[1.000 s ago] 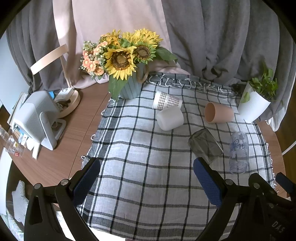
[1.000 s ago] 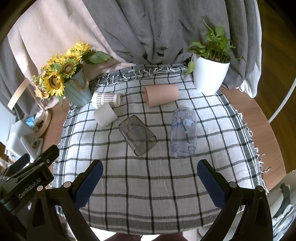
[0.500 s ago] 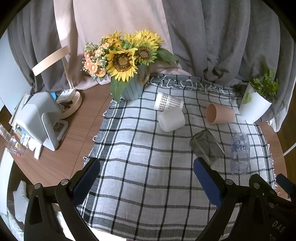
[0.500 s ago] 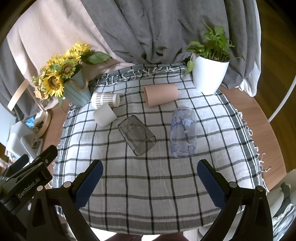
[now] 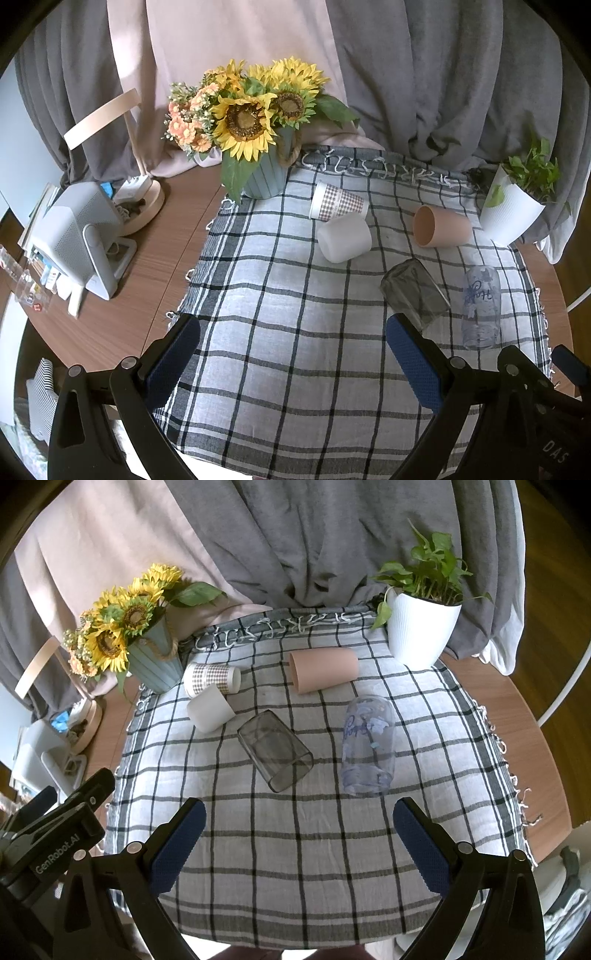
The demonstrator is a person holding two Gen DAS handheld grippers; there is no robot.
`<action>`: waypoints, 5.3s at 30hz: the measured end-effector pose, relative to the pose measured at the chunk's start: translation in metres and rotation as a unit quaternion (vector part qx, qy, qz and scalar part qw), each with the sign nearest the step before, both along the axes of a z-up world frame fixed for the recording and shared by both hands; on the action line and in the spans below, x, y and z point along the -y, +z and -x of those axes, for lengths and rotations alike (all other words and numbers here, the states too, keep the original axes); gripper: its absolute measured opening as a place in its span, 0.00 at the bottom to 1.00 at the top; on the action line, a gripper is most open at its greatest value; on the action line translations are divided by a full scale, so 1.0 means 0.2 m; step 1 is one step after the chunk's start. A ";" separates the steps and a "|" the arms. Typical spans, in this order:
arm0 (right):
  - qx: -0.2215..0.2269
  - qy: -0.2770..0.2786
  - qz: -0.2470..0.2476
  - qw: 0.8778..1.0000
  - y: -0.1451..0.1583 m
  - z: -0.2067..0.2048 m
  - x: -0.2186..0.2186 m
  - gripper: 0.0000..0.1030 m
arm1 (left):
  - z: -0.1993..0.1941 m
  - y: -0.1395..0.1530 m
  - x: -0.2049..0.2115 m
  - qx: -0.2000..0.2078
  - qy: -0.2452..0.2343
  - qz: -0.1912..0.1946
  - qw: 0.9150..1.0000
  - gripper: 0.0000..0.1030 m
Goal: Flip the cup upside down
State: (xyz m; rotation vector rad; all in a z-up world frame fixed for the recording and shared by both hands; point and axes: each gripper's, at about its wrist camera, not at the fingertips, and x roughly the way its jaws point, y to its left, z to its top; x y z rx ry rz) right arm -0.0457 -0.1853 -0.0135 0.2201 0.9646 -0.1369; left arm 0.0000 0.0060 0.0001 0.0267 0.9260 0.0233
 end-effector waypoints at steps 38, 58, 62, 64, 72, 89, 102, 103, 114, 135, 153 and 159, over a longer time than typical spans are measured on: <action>-0.011 -0.004 -0.006 1.000 -0.05 -0.06 -0.01 0.99 | -0.10 -0.09 -0.01 -0.033 -0.013 0.002 0.999 1.00; -0.060 -0.161 -0.071 0.983 -0.26 -0.24 -0.05 0.99 | -0.61 -0.33 0.13 -0.089 -0.247 -0.052 0.964 0.99; -0.076 -0.205 -0.090 0.972 -0.34 -0.28 -0.09 0.99 | -0.71 -0.40 0.17 -0.098 -0.305 -0.069 0.945 0.99; -0.082 -0.226 -0.103 0.965 -0.38 -0.30 -0.12 0.99 | -0.76 -0.43 0.18 -0.099 -0.325 -0.077 0.937 0.99; -0.096 -0.291 -0.141 0.941 -0.52 -0.36 -0.19 0.99 | -0.93 -0.56 0.24 -0.109 -0.392 -0.087 0.909 0.98; -0.117 -0.339 -0.161 0.920 -0.66 -0.41 -0.20 0.99 | -1.07 -0.77 0.34 -0.152 -0.398 -0.079 0.901 0.79; -0.112 -0.341 -0.157 0.920 -0.66 -0.34 -0.13 0.99 | -1.01 -0.76 0.34 -0.152 -0.370 -0.066 0.914 0.69; -0.111 -0.338 -0.155 0.922 -0.66 -0.34 -0.13 0.99 | -1.00 -0.75 0.34 -0.149 -0.366 -0.064 0.916 0.69; -0.105 -0.277 -0.131 0.946 -0.61 -0.20 -0.05 0.99 | -0.66 -0.55 0.22 -0.122 -0.282 -0.047 0.950 0.69; -0.149 -0.054 -0.007 0.987 -0.54 -0.03 0.24 0.99 | -0.11 -0.69 0.28 -0.189 -0.022 0.083 0.978 0.69; -0.174 -0.010 0.018 0.985 -0.64 -0.03 0.32 0.99 | -0.08 -0.83 0.39 -0.231 -0.009 0.074 0.970 0.76; -0.171 -0.017 0.016 0.985 -0.63 -0.03 0.33 0.99 | -0.07 -0.82 0.43 -0.233 -0.026 0.064 0.970 0.85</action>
